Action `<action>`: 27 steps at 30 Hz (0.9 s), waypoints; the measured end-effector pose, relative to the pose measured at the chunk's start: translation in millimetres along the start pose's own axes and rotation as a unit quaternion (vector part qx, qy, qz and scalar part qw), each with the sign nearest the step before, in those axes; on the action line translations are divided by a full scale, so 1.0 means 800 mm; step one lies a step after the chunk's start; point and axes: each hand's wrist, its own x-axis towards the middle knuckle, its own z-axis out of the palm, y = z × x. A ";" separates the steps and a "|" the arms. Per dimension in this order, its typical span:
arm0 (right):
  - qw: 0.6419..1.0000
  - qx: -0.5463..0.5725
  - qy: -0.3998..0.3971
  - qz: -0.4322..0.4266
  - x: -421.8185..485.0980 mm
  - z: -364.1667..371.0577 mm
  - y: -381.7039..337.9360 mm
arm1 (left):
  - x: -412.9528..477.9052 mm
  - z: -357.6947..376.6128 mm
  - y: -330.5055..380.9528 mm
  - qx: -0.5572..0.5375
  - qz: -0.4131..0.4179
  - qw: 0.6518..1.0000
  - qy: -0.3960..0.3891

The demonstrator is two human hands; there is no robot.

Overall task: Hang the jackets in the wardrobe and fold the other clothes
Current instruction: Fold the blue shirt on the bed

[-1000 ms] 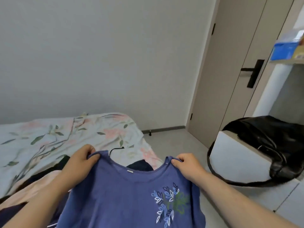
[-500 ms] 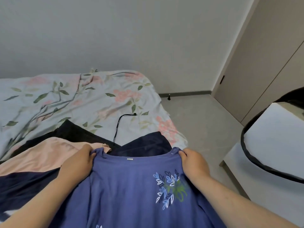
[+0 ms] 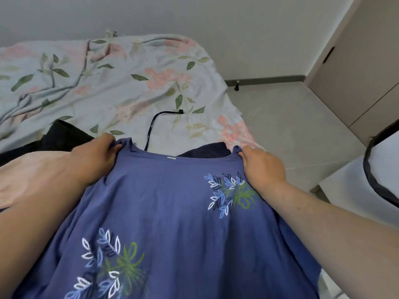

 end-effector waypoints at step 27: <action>0.711 0.510 -0.162 0.456 -0.234 -0.074 0.047 | -0.195 0.042 0.353 -0.107 0.259 0.953 -0.115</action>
